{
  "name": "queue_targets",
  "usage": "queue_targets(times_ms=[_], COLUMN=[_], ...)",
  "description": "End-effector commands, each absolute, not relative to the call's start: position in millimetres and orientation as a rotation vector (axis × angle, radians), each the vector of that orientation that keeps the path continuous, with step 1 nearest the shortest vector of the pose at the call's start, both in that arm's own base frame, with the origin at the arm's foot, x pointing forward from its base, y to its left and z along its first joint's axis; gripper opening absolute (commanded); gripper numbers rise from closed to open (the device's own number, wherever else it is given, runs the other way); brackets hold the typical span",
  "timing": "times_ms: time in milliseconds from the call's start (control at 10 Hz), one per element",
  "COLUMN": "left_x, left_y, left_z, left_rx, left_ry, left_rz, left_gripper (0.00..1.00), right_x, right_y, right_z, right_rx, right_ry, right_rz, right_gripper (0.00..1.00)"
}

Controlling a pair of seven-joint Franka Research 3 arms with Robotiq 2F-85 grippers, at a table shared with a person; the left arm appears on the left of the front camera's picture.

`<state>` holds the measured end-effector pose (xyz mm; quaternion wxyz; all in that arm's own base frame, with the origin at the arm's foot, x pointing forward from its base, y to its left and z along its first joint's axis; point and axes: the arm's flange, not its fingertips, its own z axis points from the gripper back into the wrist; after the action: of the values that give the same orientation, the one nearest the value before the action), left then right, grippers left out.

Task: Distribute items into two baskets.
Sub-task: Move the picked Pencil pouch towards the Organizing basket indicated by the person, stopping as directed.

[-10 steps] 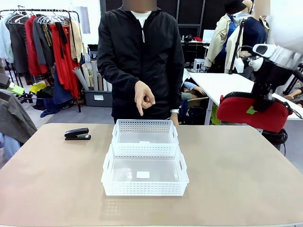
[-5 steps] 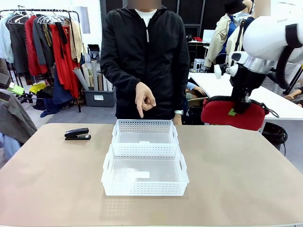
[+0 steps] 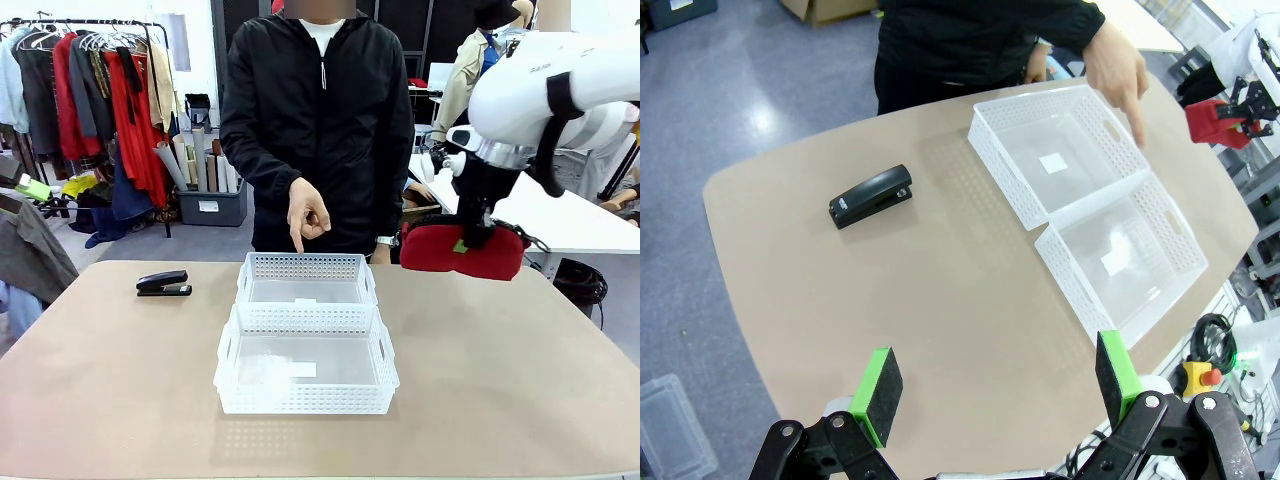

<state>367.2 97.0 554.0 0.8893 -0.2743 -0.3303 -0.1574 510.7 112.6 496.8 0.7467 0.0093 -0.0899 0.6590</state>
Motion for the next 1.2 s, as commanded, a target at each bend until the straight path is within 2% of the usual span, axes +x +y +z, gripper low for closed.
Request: queue_targets(times_ms=[0, 1100], left_x=[367, 367], left_y=[96, 96], left_z=[554, 554], left_rx=[-0.574, -0.574], left_ry=[-0.687, -0.687], left_rz=[-0.329, -0.329], left_gripper=[1.00, 1.00], right_x=[522, 551], right_y=[118, 156], right_z=[499, 468], right_rx=[0.015, 0.064], right_ry=[-0.222, -0.284], right_rz=[1.507, 1.591], right_gripper=[0.00, 0.00])
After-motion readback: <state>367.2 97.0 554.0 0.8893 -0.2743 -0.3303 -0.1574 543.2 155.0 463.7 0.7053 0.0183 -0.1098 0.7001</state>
